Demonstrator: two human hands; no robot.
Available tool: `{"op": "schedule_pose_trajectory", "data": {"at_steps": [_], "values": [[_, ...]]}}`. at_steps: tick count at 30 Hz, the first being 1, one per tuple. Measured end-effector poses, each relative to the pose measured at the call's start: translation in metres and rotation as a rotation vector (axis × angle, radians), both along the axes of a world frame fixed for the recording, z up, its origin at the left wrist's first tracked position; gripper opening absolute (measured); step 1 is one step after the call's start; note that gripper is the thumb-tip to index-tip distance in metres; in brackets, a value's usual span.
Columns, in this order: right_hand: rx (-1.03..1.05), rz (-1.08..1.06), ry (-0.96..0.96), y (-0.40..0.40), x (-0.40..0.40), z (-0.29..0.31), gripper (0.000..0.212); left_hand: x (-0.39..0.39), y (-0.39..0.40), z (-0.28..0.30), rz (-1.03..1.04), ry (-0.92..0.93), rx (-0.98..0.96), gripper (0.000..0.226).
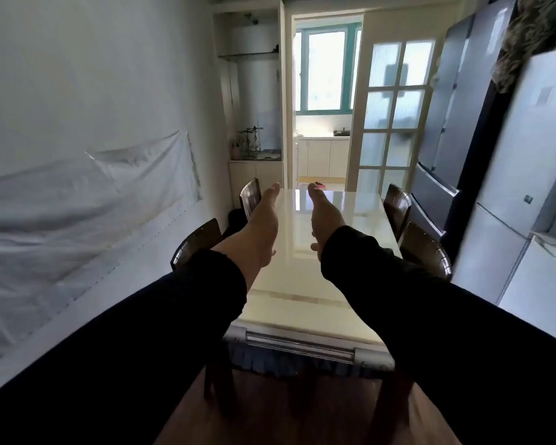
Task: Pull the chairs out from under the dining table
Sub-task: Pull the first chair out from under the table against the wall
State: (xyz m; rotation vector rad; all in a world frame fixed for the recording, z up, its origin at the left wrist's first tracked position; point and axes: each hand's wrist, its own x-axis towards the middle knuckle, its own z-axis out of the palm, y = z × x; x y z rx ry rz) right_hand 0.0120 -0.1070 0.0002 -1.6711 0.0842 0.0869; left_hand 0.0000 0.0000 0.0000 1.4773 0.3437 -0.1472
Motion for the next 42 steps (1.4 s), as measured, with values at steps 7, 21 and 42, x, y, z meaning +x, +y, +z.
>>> {"op": "schedule_pose_trajectory", "data": {"at_steps": [7,21,42], "values": [[0.142,-0.026,0.064,0.057,0.089,-0.015,0.075,0.092,0.053,-0.009,-0.031,0.015,-0.013,0.093],[0.202,-0.006,0.100,0.124,0.261,-0.051,0.065,0.239,0.116,-0.036,0.060,0.037,-0.017,0.092],[0.269,-0.108,0.241,0.317,0.402,-0.112,0.073,0.396,0.298,-0.104,-0.129,0.137,-0.123,0.099]]}}
